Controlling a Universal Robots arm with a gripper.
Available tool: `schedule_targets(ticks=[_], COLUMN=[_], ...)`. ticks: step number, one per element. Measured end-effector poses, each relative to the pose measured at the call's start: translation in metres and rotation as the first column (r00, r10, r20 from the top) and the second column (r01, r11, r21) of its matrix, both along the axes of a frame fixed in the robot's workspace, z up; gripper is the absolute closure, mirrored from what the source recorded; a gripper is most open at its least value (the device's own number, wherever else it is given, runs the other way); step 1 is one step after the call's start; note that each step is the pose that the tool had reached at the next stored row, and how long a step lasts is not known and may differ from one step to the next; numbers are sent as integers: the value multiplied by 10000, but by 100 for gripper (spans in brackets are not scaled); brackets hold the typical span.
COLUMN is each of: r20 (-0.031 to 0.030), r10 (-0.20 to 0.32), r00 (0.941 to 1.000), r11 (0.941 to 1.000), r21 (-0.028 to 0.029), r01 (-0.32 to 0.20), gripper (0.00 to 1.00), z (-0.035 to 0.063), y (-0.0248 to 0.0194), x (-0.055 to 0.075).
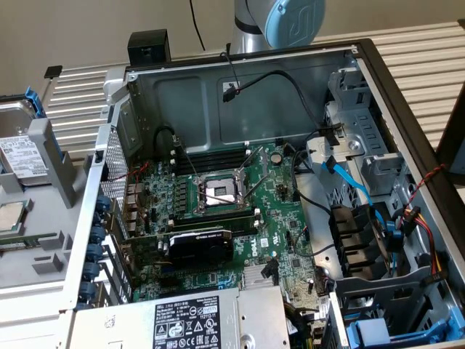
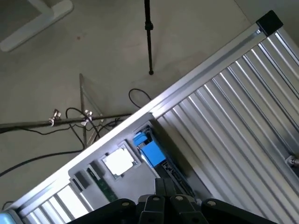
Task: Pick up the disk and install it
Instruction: 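Pick up the disk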
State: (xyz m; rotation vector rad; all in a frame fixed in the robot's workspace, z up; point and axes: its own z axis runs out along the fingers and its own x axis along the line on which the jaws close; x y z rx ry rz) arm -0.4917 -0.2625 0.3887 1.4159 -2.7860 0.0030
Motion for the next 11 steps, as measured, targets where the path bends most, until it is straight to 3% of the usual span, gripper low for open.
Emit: schedule_targets(ticks=[5, 11], r20=[0, 0], r10=[920, 1998], r00=[9958, 9798], r11=[9958, 9798], r21=[0, 0], r01=[-920, -1998], gripper=[89, 89], z=[-1, -3], y=[0, 0], x=[0, 0])
